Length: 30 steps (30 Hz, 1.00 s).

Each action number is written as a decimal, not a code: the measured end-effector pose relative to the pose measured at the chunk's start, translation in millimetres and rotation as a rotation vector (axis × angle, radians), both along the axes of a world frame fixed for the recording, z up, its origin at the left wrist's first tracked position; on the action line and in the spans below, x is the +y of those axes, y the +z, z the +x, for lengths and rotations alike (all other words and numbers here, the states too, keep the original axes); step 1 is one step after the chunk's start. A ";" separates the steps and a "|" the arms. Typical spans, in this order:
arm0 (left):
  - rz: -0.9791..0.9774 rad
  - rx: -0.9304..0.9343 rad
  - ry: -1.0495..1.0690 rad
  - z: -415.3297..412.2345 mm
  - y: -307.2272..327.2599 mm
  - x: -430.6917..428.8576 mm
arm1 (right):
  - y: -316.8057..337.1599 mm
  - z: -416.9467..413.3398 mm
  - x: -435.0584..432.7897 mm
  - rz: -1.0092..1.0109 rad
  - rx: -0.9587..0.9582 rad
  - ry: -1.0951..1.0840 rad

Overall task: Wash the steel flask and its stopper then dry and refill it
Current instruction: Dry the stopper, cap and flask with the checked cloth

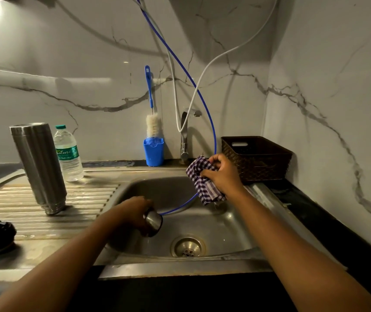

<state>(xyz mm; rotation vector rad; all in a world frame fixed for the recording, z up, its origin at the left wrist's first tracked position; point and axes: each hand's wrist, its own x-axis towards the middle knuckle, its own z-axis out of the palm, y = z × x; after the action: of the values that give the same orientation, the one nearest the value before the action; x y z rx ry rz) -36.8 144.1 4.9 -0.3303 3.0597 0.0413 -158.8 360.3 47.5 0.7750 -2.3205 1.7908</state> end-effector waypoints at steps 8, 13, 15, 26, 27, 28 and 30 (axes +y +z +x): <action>1.024 0.458 -0.079 5.0 4.5 11.4 | 5.4 12.3 0.3 0.019 0.058 0.128; 1.209 0.524 -0.125 8.9 6.7 18.7 | 8.8 23.9 -4.9 -0.005 -0.049 0.403; 1.193 0.527 -0.166 10.3 6.2 22.7 | 7.3 30.0 -8.6 0.127 -0.022 0.370; 1.256 0.497 -0.181 8.9 1.3 22.8 | 10.0 47.2 -13.8 0.569 0.542 0.358; 1.258 0.507 -0.179 9.0 1.8 21.9 | 9.1 46.3 -14.3 0.532 0.500 0.346; 1.264 0.527 -0.172 9.5 3.5 21.3 | 9.0 45.1 -13.5 0.465 0.388 0.350; 1.281 0.568 -0.161 10.6 8.3 20.6 | 13.2 42.6 -6.9 0.272 -0.015 0.498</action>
<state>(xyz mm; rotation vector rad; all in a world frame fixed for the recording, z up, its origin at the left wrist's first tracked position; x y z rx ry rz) -26.2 164.8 13.2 0.0497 2.7063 2.1957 -116.2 353.4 60.7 1.4979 -2.5793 1.6469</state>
